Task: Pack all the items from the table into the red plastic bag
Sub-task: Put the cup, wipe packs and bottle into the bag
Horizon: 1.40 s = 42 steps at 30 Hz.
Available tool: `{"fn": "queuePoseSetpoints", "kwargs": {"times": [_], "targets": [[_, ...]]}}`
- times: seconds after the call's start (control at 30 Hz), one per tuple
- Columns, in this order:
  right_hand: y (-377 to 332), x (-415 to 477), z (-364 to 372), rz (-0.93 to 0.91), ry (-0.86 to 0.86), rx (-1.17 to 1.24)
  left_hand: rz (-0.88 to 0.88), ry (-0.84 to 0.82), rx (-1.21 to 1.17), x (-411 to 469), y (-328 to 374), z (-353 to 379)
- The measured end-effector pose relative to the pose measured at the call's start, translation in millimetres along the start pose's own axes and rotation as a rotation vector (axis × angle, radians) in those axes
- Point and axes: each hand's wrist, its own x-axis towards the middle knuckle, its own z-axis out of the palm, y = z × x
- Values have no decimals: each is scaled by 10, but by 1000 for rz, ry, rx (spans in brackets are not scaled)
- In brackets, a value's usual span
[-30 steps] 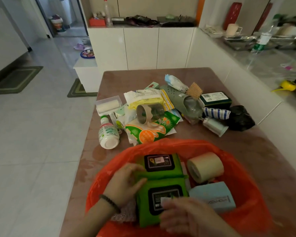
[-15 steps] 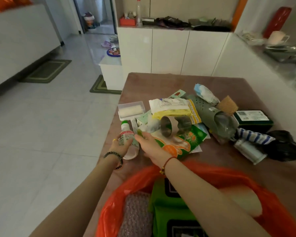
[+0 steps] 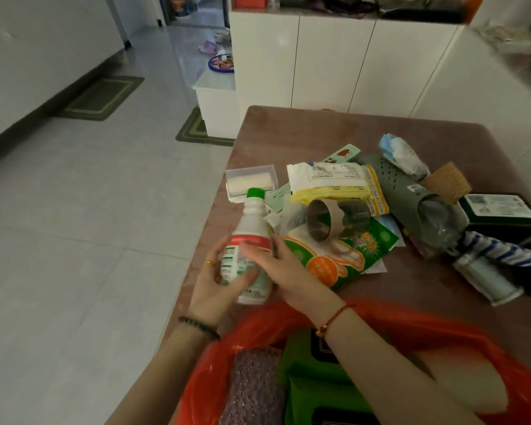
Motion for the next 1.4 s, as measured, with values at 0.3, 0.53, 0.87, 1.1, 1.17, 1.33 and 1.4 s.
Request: {"fn": "queuePoseSetpoints", "kwargs": {"times": [0.3,0.53,0.87,1.1,1.17,1.33,1.4], "targets": [[-56,-917,-473,-301,47,326,74,-424,1017,-446,-145,-192],[232,-1277,-318,-352,163,-135,34,-74,715,-184,103,-179],[458,-846,135,-476,454,-311,2,-120,534,-262,174,-128],[314,-852,147,-396,341,-586,-53,-226,638,-277,235,-222],[166,-893,52,-308,204,-732,-71,-308,632,-239,348,-250],[-397,-996,-475,-294,227,-553,68,-244,641,-12,736,-92],[-522,-905,-754,-300,416,-421,103,-216,548,91,847,114]]}}
